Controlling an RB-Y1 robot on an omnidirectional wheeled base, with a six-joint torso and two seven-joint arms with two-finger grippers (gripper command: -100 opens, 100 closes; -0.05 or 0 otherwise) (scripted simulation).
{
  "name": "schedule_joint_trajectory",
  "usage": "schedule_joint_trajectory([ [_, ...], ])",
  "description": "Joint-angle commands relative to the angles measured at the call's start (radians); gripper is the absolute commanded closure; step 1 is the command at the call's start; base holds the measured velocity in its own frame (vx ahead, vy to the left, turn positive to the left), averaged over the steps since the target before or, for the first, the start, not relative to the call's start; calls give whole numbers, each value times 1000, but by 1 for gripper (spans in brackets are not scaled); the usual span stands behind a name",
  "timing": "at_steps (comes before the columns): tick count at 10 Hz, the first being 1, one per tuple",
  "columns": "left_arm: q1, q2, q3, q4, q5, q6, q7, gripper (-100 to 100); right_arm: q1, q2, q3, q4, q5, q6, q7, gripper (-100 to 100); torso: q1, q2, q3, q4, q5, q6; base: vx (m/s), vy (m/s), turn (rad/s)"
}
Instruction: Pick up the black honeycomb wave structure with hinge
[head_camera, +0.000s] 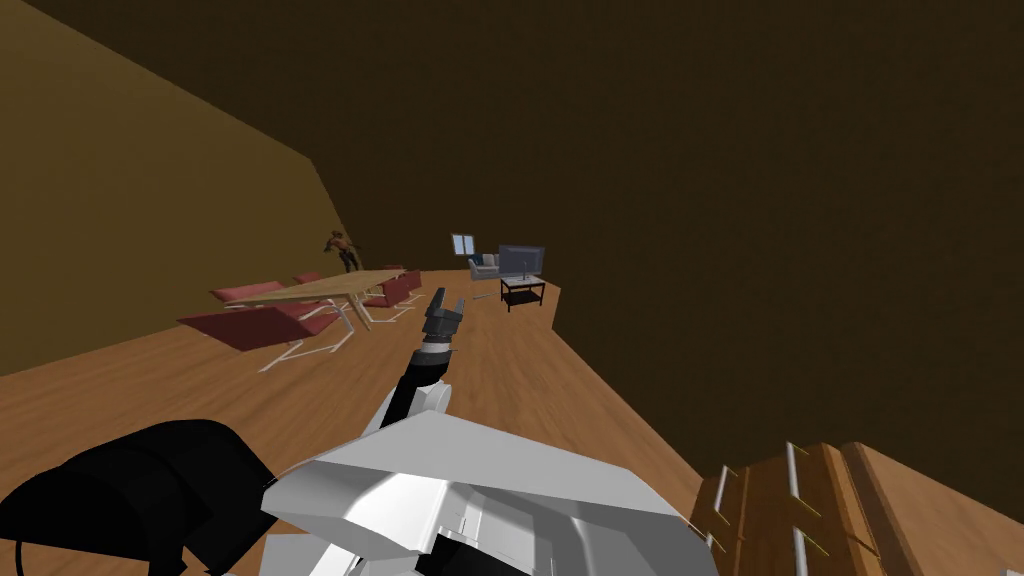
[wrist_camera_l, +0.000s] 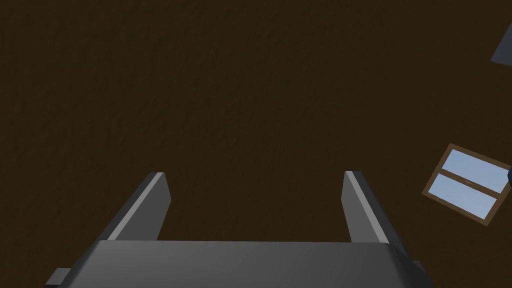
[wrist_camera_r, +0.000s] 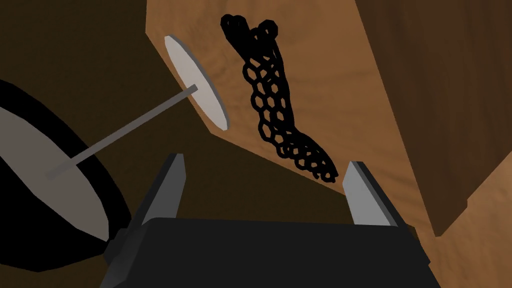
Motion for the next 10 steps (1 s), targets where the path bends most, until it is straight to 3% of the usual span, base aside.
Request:
schedule_joint_trajectory([
  [1, 0, 0, 0, 0, 0, 0, 0, 0, -6, 2, -20, 36, 15, -8, 25, -100, 0, 0, 0, 0, 0, 0, -28, -21, 284],
  [3, 0, 0, 0, 0, 0, 0, 0, 0, -3, 11, -65, 101, 72, -16, 83, -100, 0, -1, 0, 0, 0, 0, -35, -30, 388],
  [10, 0, 0, 0, 0, 0, 0, 0, 0, -6, 30, -127, 224, 162, -33, 175, -100, -1, -1, -1, 0, 0, 2, -28, -26, 260],
])
